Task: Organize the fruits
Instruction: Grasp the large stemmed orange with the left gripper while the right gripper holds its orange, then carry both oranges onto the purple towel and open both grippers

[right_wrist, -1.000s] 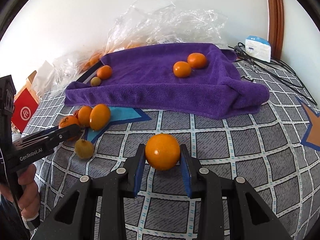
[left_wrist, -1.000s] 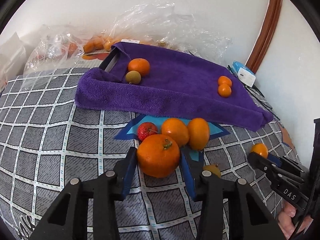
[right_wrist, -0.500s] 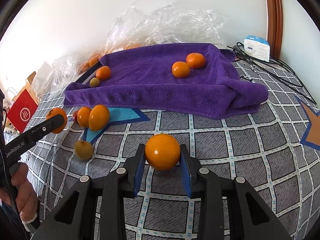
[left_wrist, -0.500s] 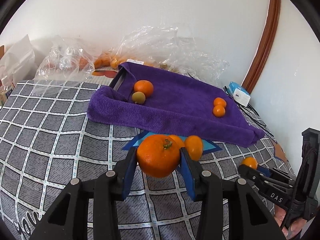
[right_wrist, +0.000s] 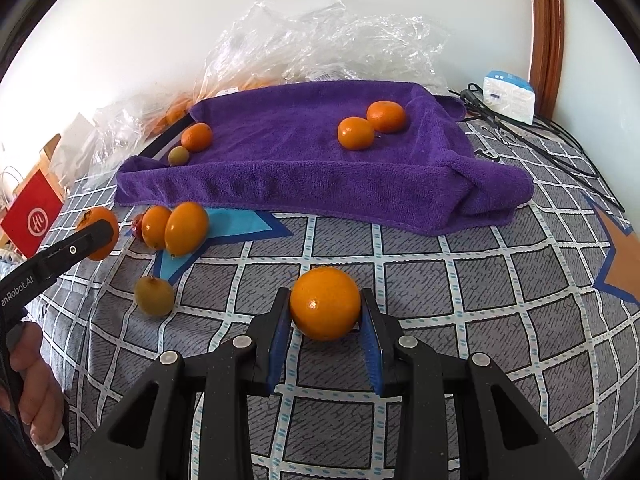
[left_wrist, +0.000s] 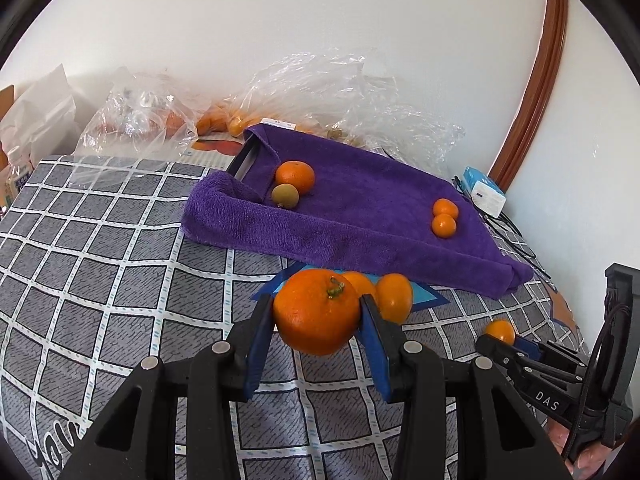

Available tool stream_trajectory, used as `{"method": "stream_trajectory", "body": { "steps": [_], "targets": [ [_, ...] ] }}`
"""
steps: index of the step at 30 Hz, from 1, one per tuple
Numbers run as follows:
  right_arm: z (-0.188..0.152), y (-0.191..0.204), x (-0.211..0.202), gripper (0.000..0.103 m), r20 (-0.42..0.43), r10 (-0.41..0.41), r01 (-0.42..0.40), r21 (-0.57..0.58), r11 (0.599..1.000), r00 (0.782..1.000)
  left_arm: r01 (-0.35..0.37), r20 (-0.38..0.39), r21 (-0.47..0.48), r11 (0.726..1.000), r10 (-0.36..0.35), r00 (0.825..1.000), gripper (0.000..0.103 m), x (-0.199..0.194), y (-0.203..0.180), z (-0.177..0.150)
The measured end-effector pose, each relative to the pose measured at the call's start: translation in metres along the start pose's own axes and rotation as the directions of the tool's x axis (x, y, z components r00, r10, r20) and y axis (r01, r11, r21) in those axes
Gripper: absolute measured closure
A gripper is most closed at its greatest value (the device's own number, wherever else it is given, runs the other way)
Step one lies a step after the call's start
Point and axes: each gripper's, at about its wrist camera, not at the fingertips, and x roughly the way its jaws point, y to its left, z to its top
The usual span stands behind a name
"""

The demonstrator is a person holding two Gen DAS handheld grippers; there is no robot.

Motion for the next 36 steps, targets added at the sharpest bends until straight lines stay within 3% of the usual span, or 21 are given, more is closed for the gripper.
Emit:
{"method": "stream_trajectory", "body": {
  "steps": [17,22,29,33,36],
  "targets": [
    [0.006,-0.01,-0.013,0.07,0.022,0.03,-0.032,0.047,0.998,0.999,-0.053,0.06,-0.053,0.997,0.056,0.997,0.063,-0.024,0.014,0.021],
    [0.033,-0.008,-0.026,0.07,0.087,0.031,-0.033,0.027,0.999,0.996,-0.108,0.086,-0.015,0.994,0.109,0.99,0.063,-0.025,0.014,0.044],
    [0.093,-0.01,-0.032,0.07,0.178,0.0,0.003,-0.014,1.0,0.984,-0.113,0.108,-0.03,0.993,0.116,0.987,0.063,-0.016,0.014,0.083],
    [0.117,-0.016,-0.022,0.07,0.191,-0.012,0.015,-0.019,1.0,0.981,-0.119,0.102,-0.019,0.993,0.12,0.988,0.063,-0.001,0.005,0.098],
    [0.126,-0.025,-0.001,0.07,0.151,0.018,-0.02,0.013,1.0,0.988,-0.134,0.072,-0.011,0.991,0.134,0.988,0.063,0.015,-0.002,0.103]
  ]
}}
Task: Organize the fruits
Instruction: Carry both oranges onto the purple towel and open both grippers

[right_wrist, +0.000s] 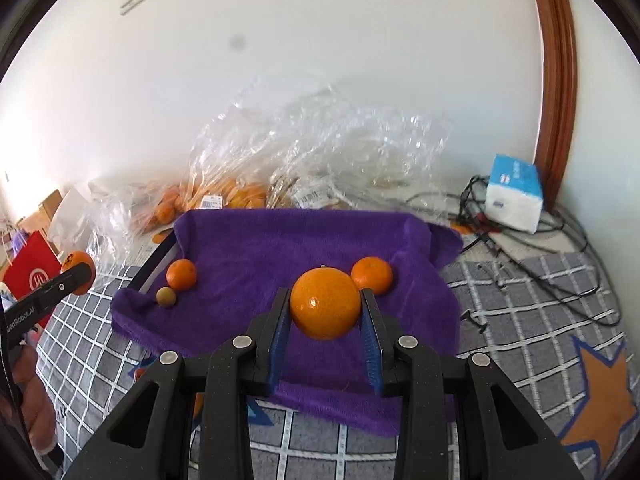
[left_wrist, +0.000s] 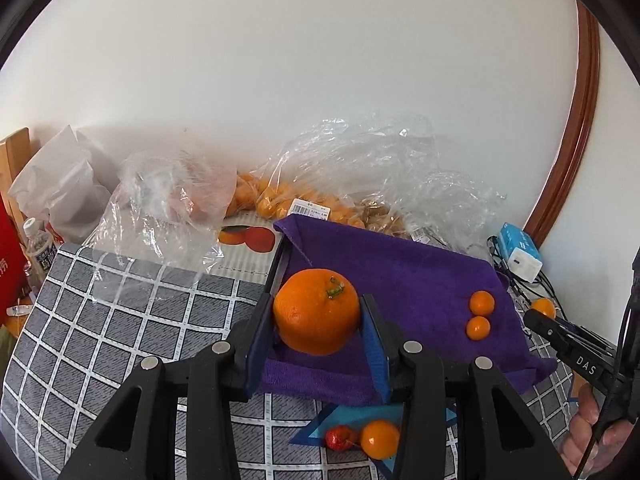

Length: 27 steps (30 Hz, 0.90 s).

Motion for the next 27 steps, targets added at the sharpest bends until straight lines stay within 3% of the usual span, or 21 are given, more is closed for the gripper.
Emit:
{"method": "stream_trajectory", "body": {
  "steps": [9,17,23,27],
  "targets": [
    [-0.018,-0.008,0.041,0.07,-0.074,-0.032,0.031,-0.013,0.999,0.997,0.028,-0.089,0.002,1.0,-0.028,0.996,0.063,0.052,-0.021,-0.008],
    [-0.025,-0.008,0.056,0.07,-0.123,-0.048,0.045,-0.023,0.999,0.991,0.025,-0.19,-0.036,0.999,-0.031,0.981,0.063,0.083,-0.02,-0.022],
    [-0.028,-0.013,0.063,0.07,-0.156,-0.031,0.032,0.007,0.999,0.987,0.039,-0.187,-0.015,0.999,-0.041,0.981,0.063,0.083,-0.024,-0.028],
    [-0.031,-0.012,0.067,0.07,-0.157,-0.065,0.063,-0.019,0.998,0.985,0.068,-0.176,0.006,0.998,-0.066,0.982,0.063,0.08,-0.026,-0.028]
  ]
}}
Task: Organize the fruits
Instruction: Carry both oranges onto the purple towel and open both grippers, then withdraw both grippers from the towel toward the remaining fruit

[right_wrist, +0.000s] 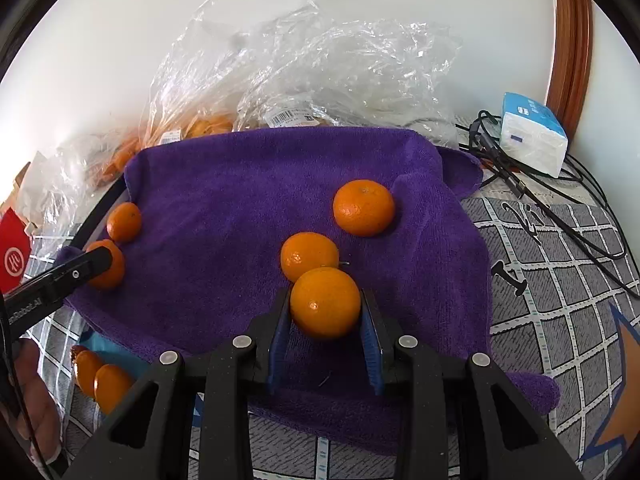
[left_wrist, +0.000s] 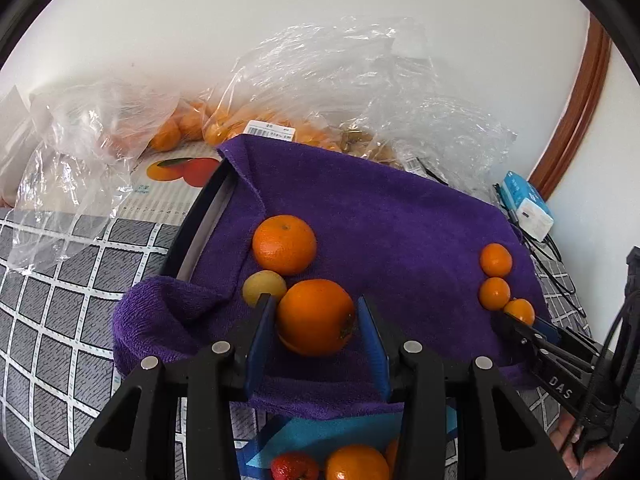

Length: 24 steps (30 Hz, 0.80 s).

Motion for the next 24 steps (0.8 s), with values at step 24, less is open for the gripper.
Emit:
{"method": "stream_trajectory", "body": {
  "steps": [24],
  "targets": [
    [0.001,0.001,-0.026,0.053,0.112,-0.025,0.023,0.023,0.999,0.993,-0.017,0.023,0.036,0.999,0.016,1.0,0.047,-0.003,-0.009,-0.002]
  ]
}}
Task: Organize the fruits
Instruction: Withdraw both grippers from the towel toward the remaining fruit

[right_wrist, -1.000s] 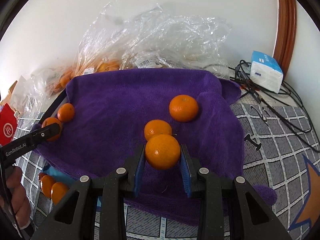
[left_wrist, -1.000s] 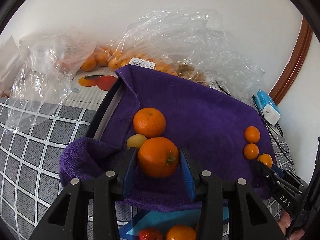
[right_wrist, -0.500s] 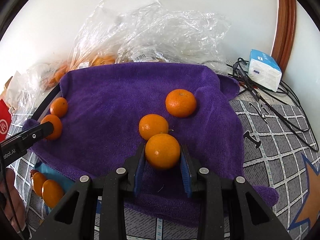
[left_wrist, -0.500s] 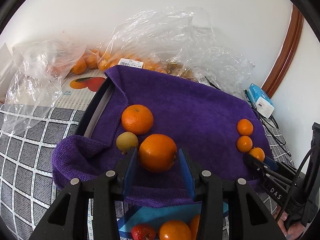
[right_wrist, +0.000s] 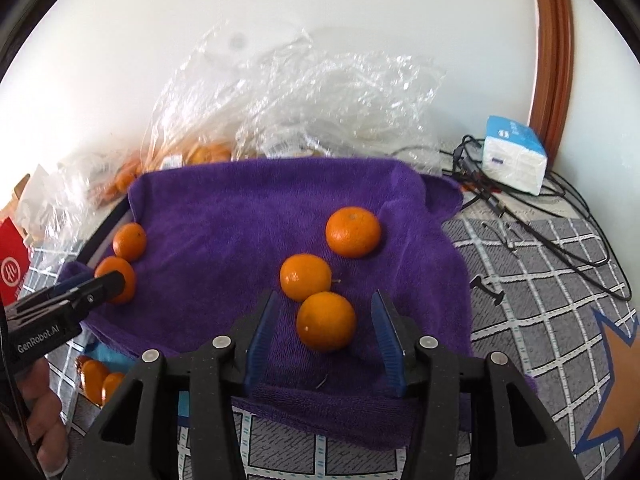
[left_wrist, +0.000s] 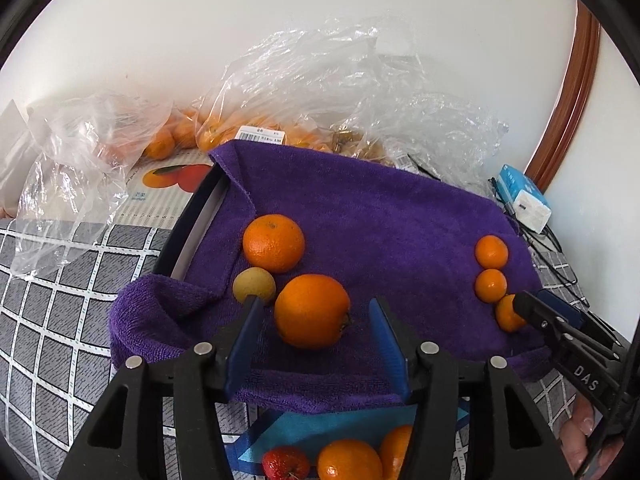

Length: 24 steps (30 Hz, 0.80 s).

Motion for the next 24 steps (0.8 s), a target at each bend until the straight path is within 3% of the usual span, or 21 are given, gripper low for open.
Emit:
{"method": "stream_trajectory", "body": {
  "steps": [4,8,12,17,24],
  "targets": [
    [0.007,-0.008,-0.017,0.042,0.034,0.014,-0.016,0.065,0.998,0.999,0.01,0.037,0.006,1.0,-0.01,0.999,0.043,-0.016,-0.002,0.005],
    [0.009,-0.011,-0.039,0.041,0.012,0.016,-0.017,0.087,0.996,1.0,0.019,0.064,0.023,1.0,-0.02,0.998,0.041,-0.039,-0.007,0.013],
    [0.003,-0.005,-0.068,0.037,0.039,-0.051,0.049,0.052,0.997,0.998,0.021,0.059,0.046,0.999,-0.024,0.998,0.04,-0.062,-0.005,0.008],
    [-0.016,0.008,-0.086,0.036,0.04,-0.092,0.09,0.037,0.995,0.995,0.008,0.009,0.032,0.999,-0.008,1.0,0.04,-0.08,0.019,-0.017],
    [-0.044,0.031,-0.09,0.036,0.049,-0.055,0.055,-0.001,0.998,0.997,-0.091,0.01,0.016,0.996,0.091,0.996,0.04,-0.093,0.054,-0.06]
  ]
}}
